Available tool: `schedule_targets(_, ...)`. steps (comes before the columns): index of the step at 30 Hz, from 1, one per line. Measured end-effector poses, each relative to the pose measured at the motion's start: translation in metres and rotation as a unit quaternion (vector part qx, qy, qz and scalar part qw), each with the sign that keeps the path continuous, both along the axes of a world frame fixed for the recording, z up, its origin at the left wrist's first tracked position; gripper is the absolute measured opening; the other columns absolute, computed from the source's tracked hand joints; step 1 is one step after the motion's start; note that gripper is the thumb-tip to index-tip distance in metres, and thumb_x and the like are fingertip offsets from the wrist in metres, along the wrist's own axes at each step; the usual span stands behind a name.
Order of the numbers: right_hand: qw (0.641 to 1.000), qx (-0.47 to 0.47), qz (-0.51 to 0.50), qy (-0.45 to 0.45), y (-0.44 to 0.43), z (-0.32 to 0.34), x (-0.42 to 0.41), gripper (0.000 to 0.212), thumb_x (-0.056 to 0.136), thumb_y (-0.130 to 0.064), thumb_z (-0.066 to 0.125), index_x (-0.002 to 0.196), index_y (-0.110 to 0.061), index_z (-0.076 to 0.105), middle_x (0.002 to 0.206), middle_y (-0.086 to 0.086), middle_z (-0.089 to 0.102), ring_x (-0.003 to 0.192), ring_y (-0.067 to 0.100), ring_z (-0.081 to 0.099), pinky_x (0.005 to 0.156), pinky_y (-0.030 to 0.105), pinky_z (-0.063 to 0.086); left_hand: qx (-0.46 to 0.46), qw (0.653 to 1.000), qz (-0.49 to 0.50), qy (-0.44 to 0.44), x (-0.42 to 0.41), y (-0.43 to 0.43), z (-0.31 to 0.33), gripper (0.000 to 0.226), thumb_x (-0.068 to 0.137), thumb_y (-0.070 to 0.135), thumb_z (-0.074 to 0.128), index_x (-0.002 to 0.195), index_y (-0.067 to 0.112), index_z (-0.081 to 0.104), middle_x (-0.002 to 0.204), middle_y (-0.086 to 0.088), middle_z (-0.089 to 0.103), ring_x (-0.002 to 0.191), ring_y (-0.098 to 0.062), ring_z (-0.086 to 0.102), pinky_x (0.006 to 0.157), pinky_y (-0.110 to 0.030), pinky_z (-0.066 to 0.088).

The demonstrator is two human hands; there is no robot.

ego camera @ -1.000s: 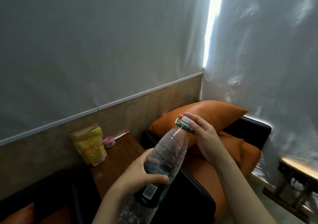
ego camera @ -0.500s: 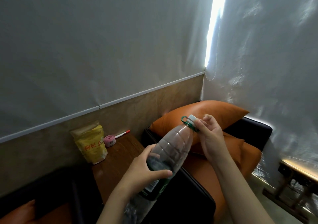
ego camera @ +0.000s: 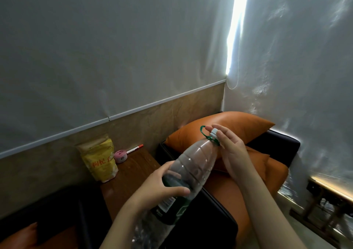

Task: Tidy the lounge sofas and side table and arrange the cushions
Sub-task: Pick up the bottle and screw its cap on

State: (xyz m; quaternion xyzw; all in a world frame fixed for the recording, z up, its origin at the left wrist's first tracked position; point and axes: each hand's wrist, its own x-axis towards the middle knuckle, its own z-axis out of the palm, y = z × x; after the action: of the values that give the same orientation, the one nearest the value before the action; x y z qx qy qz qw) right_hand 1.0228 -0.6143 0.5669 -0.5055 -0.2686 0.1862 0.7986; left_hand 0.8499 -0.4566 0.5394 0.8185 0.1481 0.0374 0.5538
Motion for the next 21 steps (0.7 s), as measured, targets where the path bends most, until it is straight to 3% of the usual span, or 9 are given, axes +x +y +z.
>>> schedule_targets(3, 1.000, 0.008, 0.026, 0.008, -0.001, 0.005, -0.001, 0.033, 0.088, -0.029, 0.055, 0.115, -0.014, 0.065, 0.112, 0.005, 0.071, 0.099, 0.016, 0.066, 0.083, 0.026, 0.054, -0.090, 0.995, -0.034, 0.002, 0.001, 0.002, -0.003, 0.087, 0.054, 0.051, 0.085, 0.132, 0.032, 0.050, 0.120, -0.002, 0.067, 0.115, -0.015, 0.062, 0.106, -0.045, 0.043)
schedule_targets(8, 0.999, 0.025, 0.012, 0.015, -0.001, 0.006, -0.002, 0.040, 0.076, -0.033, 0.066, 0.111, -0.013, 0.067, 0.102, 0.005, 0.073, 0.094, 0.017, 0.069, 0.078, 0.025, 0.056, -0.139, 0.989, -0.039, -0.001, 0.003, 0.002, -0.011, 0.090, 0.056, 0.049, 0.087, 0.134, 0.026, 0.050, 0.125, -0.007, 0.065, 0.119, -0.023, 0.060, 0.109, -0.050, 0.039)
schedule_targets(13, 0.998, 0.031, -0.038, 0.030, 0.003, -0.002, -0.002, 0.045, 0.069, -0.034, 0.071, 0.107, -0.011, 0.069, 0.102, 0.007, 0.074, 0.098, 0.018, 0.069, 0.077, 0.023, 0.054, -0.017, 1.000, 0.015, -0.016, 0.009, 0.002, -0.016, 0.080, 0.051, 0.056, 0.086, 0.122, 0.047, 0.052, 0.116, 0.006, 0.067, 0.113, -0.007, 0.060, 0.105, -0.044, 0.044)
schedule_targets(15, 0.997, 0.020, -0.062, 0.035, 0.006, -0.007, -0.003, 0.036, 0.075, -0.029, 0.070, 0.106, -0.012, 0.070, 0.103, 0.007, 0.074, 0.100, 0.019, 0.068, 0.077, 0.023, 0.054, 0.056, 0.997, 0.043, -0.018, 0.010, 0.000, -0.014, 0.078, 0.051, 0.060, 0.082, 0.120, 0.055, 0.046, 0.115, 0.015, 0.063, 0.113, -0.003, 0.056, 0.103, -0.036, 0.045)
schedule_targets(18, 0.993, 0.019, -0.100, 0.051, 0.010, -0.012, -0.004, 0.019, 0.085, -0.018, 0.065, 0.103, -0.013, 0.071, 0.099, 0.005, 0.074, 0.096, 0.015, 0.069, 0.075, 0.020, 0.054, 0.148, 0.986, 0.075, -0.012, 0.012, -0.007, -0.015, 0.095, 0.051, 0.068, 0.075, 0.135, 0.052, 0.034, 0.120, 0.022, 0.054, 0.115, -0.003, 0.049, 0.100, -0.032, 0.044)
schedule_targets(21, 0.993, -0.004, -0.113, 0.040, 0.009, -0.010, -0.003, 0.014, 0.091, -0.016, 0.062, 0.102, -0.016, 0.071, 0.101, 0.005, 0.073, 0.095, 0.015, 0.068, 0.075, 0.021, 0.054, 0.118, 0.991, 0.065, -0.016, 0.013, -0.008, -0.019, 0.091, 0.054, 0.067, 0.077, 0.134, 0.051, 0.035, 0.118, 0.021, 0.056, 0.115, -0.001, 0.051, 0.099, -0.031, 0.044)
